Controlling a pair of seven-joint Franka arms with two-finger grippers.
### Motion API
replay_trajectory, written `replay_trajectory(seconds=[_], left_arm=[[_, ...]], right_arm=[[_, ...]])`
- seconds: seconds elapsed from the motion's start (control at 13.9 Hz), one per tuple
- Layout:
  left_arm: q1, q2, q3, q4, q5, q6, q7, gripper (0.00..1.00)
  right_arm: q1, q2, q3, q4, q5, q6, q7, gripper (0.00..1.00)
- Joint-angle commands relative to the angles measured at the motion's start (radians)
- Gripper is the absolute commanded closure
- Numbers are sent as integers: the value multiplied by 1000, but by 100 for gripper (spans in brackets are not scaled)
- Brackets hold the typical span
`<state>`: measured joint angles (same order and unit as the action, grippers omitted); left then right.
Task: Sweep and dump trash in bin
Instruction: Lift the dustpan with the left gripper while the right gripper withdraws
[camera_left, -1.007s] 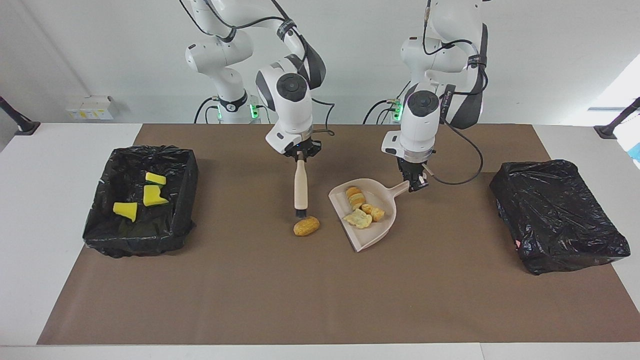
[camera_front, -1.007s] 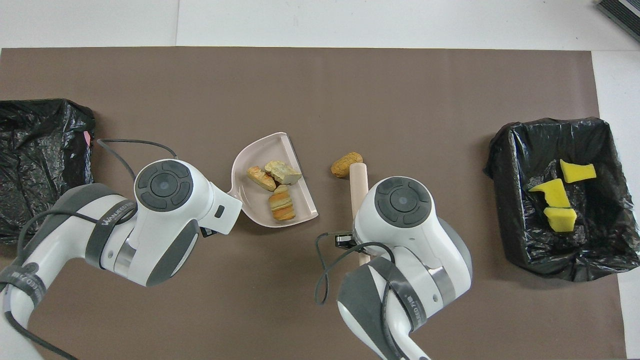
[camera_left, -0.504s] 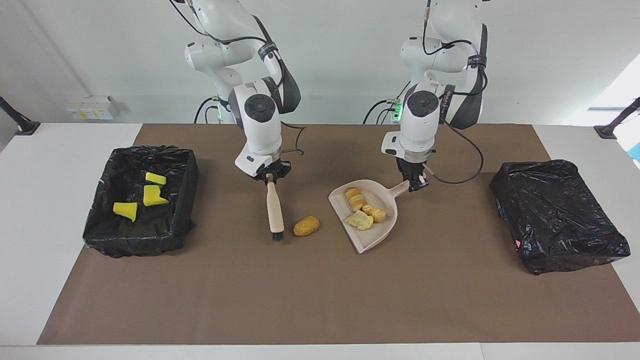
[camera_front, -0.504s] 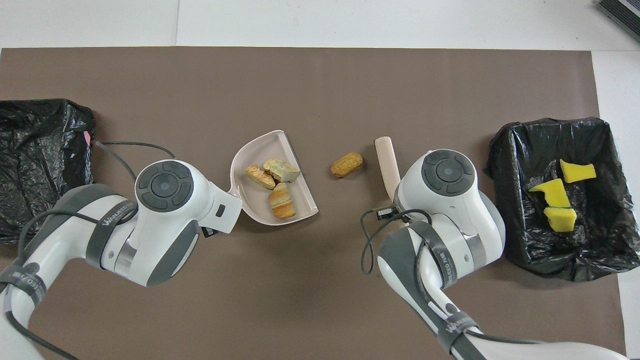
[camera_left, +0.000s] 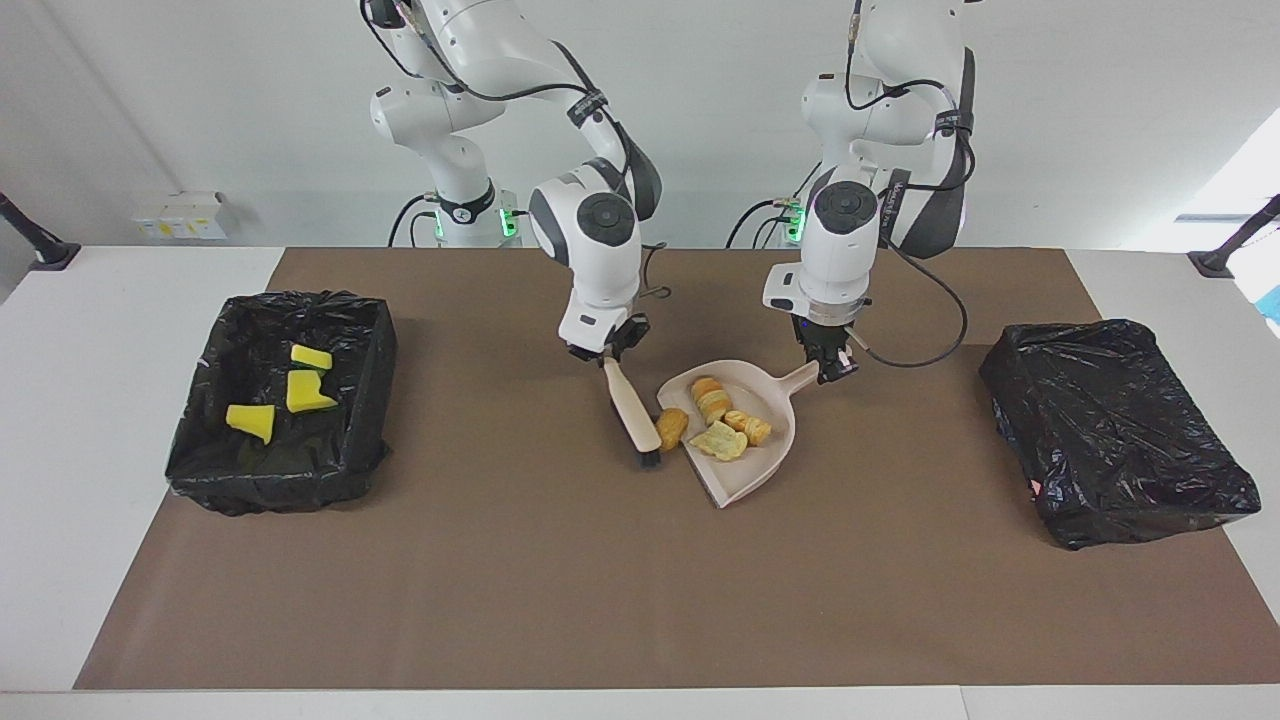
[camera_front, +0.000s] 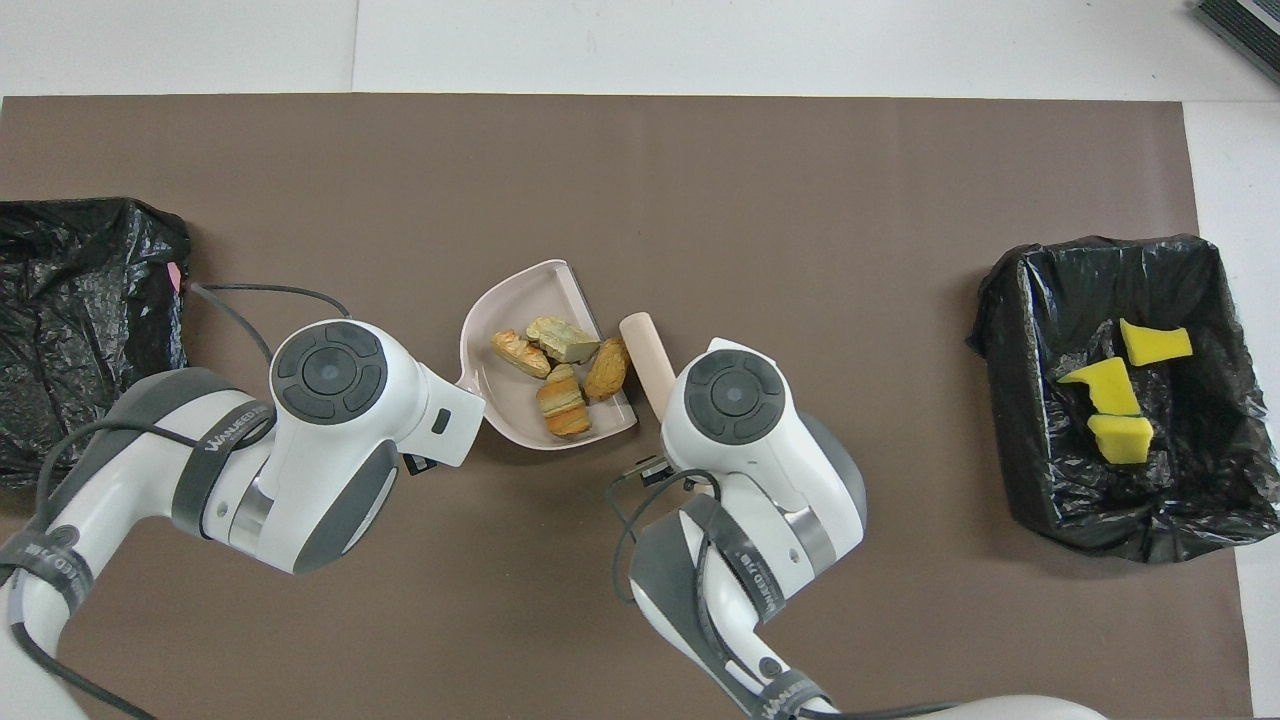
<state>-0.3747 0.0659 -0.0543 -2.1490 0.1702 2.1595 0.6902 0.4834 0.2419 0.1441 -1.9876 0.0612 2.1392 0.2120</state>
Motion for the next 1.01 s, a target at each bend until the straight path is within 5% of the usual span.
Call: replay_trajectory(seconds=[0.0,0.29,0.65,0.94], left_arm=[[-9,-14,8,-19,11,25,-26,100],[13,-6,11,-2,-33,26,-26,100],[77,11,10,46,-144,28,-28,100],[149,-14,8,93,-186,11,-17,100]], right_arm=[[-5,-19,43,-11,109,19,-51,100],[-18,-39,52,-11,131,-18,-46,100],[-124,-182,48,-10,108,-201,-36,100],[-62,-260,55,-72,98,-229,122,100]])
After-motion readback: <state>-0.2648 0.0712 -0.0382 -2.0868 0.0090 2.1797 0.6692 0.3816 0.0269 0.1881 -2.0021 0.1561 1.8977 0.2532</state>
